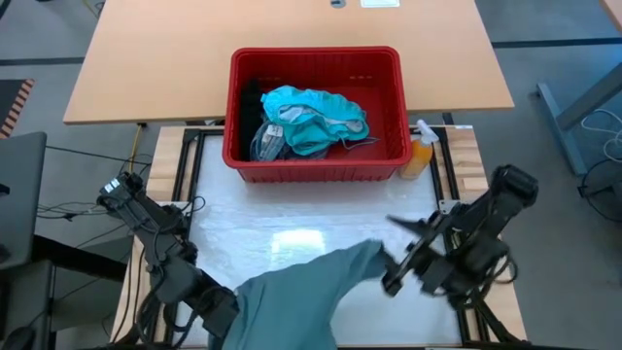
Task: Fold Laundry from Bin
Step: Fold the light blue pants
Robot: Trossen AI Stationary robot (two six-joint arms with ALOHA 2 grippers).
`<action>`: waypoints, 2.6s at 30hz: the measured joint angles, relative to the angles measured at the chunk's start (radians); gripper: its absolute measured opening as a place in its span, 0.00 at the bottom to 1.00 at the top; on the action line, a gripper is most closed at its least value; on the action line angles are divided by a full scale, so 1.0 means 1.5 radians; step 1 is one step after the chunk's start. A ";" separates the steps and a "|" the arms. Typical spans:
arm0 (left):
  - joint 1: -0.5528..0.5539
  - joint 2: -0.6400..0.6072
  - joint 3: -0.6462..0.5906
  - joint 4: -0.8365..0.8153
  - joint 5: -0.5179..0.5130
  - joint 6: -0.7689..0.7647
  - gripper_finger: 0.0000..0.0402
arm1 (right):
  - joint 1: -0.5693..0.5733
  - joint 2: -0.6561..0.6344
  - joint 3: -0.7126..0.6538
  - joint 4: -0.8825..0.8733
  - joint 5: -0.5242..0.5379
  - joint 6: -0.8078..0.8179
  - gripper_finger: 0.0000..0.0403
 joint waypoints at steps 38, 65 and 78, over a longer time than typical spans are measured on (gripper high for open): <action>0.030 0.000 0.001 -0.037 -0.125 -0.194 0.13 | -0.006 -0.117 -0.137 -0.930 -0.151 0.845 0.72; 0.009 0.000 0.001 -0.077 0.052 -0.162 0.21 | 0.042 0.272 -0.012 -0.049 -0.071 0.022 0.72; 0.023 -0.001 0.001 -0.065 0.052 -0.172 0.20 | -0.007 0.276 -0.012 -0.254 -0.225 0.373 0.72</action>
